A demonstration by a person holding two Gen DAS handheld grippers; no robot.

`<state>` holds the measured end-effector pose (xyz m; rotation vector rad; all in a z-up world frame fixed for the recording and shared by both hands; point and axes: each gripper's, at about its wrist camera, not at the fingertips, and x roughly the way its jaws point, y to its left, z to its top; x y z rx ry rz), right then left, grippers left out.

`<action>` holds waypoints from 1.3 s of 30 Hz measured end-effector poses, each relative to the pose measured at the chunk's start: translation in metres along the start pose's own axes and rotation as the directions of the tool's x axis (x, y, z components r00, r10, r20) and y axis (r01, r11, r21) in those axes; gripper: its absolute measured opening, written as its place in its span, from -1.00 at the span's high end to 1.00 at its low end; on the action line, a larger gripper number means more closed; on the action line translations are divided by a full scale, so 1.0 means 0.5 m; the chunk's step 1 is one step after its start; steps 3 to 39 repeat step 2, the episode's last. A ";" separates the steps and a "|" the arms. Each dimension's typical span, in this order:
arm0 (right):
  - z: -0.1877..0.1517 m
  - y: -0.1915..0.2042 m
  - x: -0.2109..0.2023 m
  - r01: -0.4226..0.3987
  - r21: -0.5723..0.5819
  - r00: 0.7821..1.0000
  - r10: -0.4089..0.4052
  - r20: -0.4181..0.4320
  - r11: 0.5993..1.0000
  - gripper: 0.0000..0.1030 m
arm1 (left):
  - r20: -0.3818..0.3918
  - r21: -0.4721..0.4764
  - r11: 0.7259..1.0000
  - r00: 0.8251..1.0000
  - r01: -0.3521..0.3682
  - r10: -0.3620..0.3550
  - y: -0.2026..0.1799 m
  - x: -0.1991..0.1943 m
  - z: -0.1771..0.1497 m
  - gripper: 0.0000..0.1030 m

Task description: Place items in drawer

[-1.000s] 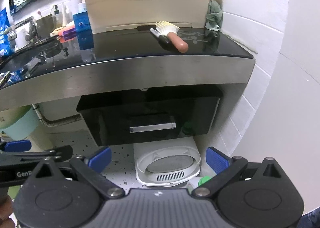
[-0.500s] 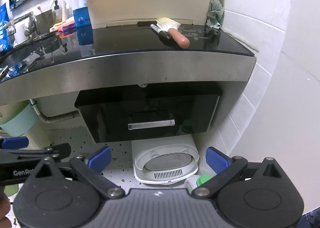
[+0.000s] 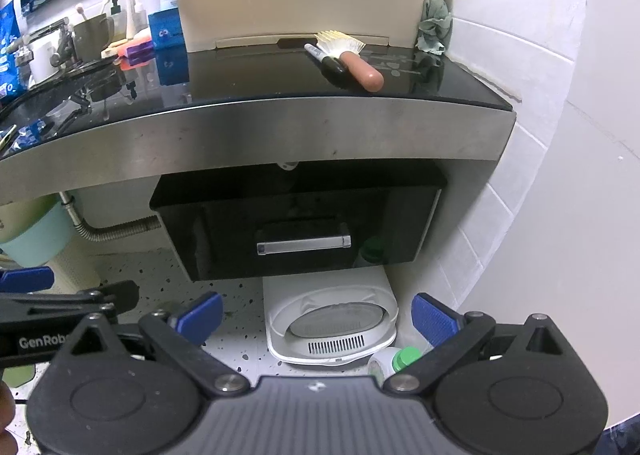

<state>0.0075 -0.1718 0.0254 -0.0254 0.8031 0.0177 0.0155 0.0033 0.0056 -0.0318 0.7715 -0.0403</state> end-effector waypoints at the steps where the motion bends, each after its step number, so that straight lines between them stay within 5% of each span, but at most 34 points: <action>1: 0.000 0.000 0.000 0.000 0.000 1.000 0.000 0.000 1.000 -0.97 | 0.001 0.001 1.000 1.000 -0.001 0.001 0.000 0.000 0.000 -0.84; 39: 0.000 0.000 0.000 0.001 0.001 1.000 -0.001 -0.001 1.000 -0.97 | 0.003 0.001 1.000 1.000 -0.002 0.002 -0.001 0.000 -0.001 -0.84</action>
